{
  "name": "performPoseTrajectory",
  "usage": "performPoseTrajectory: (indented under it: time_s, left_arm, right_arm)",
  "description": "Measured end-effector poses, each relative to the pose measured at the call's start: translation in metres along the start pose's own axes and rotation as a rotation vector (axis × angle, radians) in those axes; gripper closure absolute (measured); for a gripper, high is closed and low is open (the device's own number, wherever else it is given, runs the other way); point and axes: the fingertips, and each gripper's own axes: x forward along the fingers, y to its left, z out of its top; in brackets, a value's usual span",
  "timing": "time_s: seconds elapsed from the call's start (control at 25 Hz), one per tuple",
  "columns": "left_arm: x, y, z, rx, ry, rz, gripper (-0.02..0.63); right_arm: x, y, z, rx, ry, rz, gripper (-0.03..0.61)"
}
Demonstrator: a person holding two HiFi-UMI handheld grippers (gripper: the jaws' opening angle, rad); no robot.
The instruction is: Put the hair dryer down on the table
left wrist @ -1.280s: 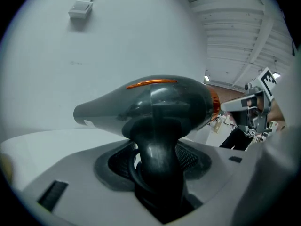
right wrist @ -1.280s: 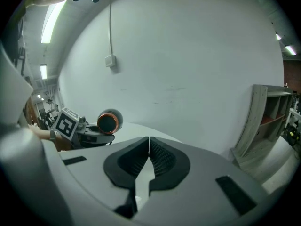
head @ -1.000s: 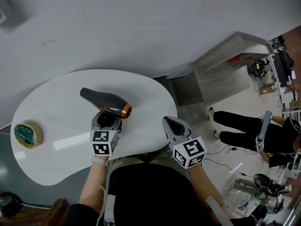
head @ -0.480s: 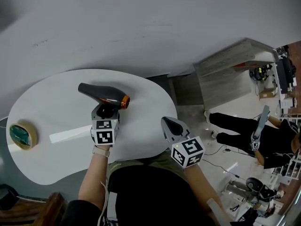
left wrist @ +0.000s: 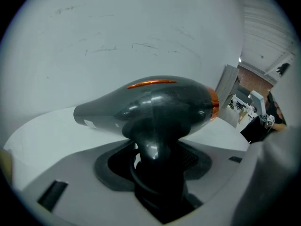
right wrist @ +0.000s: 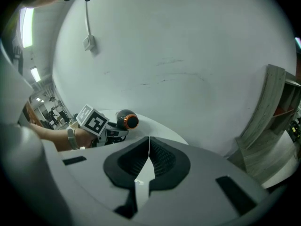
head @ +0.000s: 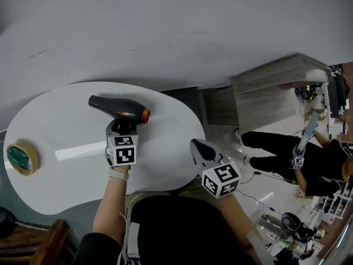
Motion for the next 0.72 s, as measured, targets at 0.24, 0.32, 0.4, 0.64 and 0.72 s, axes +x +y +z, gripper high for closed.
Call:
performPoseTrajectory:
  time_s: [0.24,0.32,0.4,0.64,0.72]
  left_arm:
    - [0.013,0.001,-0.002,0.005,0.038,0.035,0.373]
    - [0.018,0.002,-0.001,0.004,0.052,0.040,0.373]
    - [0.023,0.003,0.001,-0.003,0.061,0.040,0.373]
    - [0.031,0.003,0.001,0.013,0.081,0.045,0.371]
    - [0.033,0.003,0.001,0.015,0.087,0.047,0.370]
  right_arm:
    - [0.004,-0.012,-0.003,-0.015,0.028,0.013,0.561]
    - [0.005,-0.015,-0.005,-0.016,0.036,0.016,0.561]
    - [0.006,-0.017,-0.006,-0.017,0.042,0.019,0.561]
    - [0.012,-0.015,-0.011,-0.011,0.050,0.036,0.561]
    - [0.013,-0.012,-0.013,-0.009,0.053,0.041,0.561]
